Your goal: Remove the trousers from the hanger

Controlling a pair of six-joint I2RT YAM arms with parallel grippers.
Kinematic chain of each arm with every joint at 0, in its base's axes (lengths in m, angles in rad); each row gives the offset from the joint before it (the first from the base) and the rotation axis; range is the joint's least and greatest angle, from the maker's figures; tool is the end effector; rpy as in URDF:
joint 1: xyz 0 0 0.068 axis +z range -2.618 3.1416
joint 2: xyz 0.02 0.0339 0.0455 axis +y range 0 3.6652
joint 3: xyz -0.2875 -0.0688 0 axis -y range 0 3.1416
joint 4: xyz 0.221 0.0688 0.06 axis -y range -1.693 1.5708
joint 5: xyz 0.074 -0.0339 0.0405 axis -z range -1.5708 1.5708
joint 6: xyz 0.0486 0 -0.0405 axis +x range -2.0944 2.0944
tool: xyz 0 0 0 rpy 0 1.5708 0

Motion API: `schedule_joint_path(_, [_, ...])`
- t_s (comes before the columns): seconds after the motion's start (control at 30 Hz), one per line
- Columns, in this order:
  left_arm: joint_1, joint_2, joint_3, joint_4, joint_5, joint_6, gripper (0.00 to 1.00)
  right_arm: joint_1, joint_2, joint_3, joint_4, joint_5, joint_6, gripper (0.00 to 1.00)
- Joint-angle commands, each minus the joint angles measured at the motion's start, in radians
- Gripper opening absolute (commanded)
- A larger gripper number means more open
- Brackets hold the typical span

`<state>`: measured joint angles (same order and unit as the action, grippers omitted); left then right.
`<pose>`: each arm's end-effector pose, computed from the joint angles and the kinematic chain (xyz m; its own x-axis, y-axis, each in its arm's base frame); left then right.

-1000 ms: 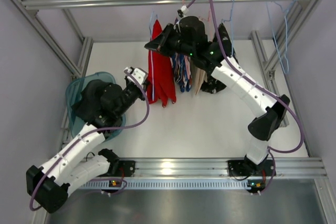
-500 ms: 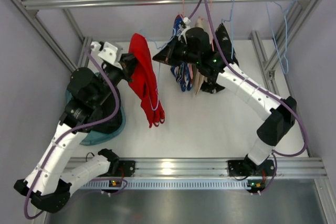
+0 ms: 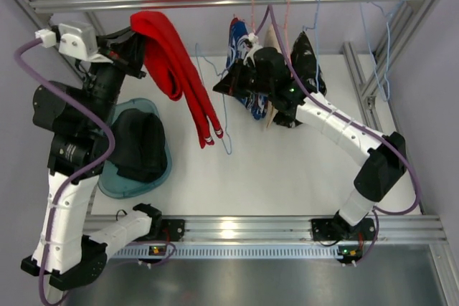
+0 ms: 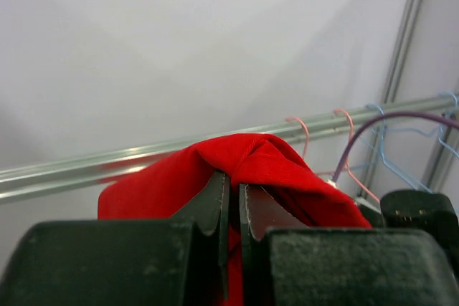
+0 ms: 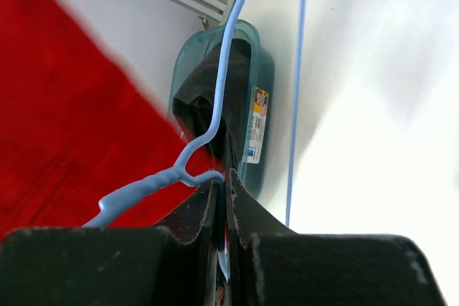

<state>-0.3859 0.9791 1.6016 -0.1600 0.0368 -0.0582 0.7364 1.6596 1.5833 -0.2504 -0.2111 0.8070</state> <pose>0.1048 -0.0445 0.5844 0.3890 -0.2208 -0.8944 0.4300 0.9021 -0.0357 0.2788 0.2665 0.4038 -0.7449 0.2779 -0.6065 -0.3842 0.5645 0.7305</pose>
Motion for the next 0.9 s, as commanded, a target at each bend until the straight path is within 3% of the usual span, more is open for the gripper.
schedule_joint_path(0.0, [0.038,-0.055,0.070,0.249,-0.075,-0.015,0.00,-0.006,-0.049,-0.002,0.031,-0.008,-0.018,0.00])
schedule_joint_path(0.3, [0.217,-0.247,-0.051,0.186,-0.152,0.029,0.00,0.004,-0.106,-0.054,0.088,-0.105,-0.060,0.00])
schedule_joint_path(0.63, [0.447,-0.525,-0.285,0.096,-0.353,0.279,0.00,0.021,-0.207,-0.134,0.088,-0.180,-0.137,0.00])
schedule_joint_path(0.87, [0.484,-0.638,-0.419,-0.029,-0.468,0.449,0.00,0.034,-0.316,-0.227,0.082,-0.223,-0.201,0.00])
